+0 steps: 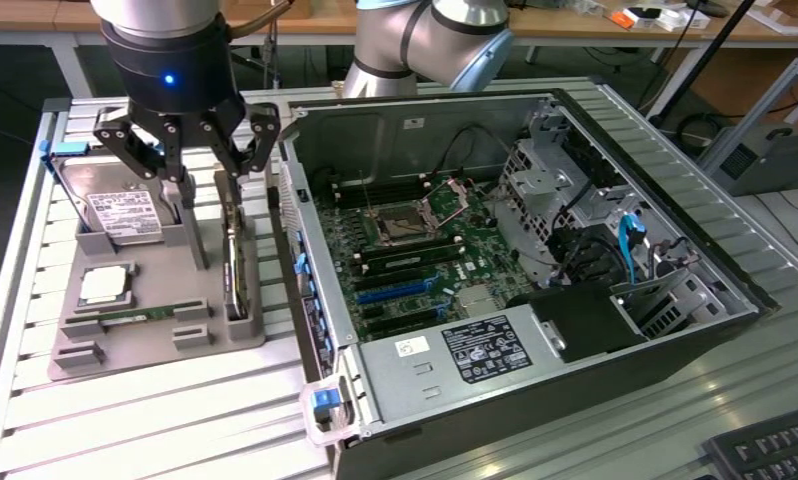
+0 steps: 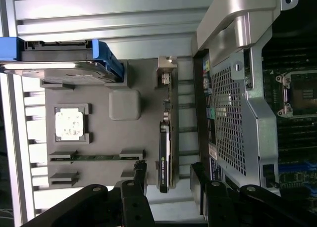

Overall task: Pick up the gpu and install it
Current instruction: 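Pick up the gpu and move the gpu toward the slot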

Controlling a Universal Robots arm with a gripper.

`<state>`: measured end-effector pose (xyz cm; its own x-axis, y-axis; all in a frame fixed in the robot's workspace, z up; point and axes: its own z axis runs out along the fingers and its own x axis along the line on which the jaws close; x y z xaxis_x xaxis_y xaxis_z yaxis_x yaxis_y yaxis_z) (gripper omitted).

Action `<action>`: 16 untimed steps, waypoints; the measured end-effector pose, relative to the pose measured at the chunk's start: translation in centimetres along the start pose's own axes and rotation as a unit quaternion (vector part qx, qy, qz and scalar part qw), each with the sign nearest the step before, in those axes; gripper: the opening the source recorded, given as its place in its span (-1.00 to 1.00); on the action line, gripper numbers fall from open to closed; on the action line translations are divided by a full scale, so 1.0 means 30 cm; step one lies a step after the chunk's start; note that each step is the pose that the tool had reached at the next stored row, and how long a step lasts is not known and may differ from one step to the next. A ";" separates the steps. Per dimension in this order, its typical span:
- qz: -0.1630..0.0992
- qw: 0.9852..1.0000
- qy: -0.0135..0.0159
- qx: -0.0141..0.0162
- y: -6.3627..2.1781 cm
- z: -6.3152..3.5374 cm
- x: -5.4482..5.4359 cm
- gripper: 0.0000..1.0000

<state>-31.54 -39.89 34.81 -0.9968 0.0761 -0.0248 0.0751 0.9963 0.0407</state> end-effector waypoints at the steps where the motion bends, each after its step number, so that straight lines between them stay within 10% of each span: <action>1: 0.000 1.000 0.000 0.000 0.000 0.002 0.000 -0.04; 16: 0.000 1.000 0.000 0.000 -0.001 0.019 0.000 -0.04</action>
<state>-31.54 -39.89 34.24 -0.9968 0.0761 -0.0247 0.0751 0.9963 0.0406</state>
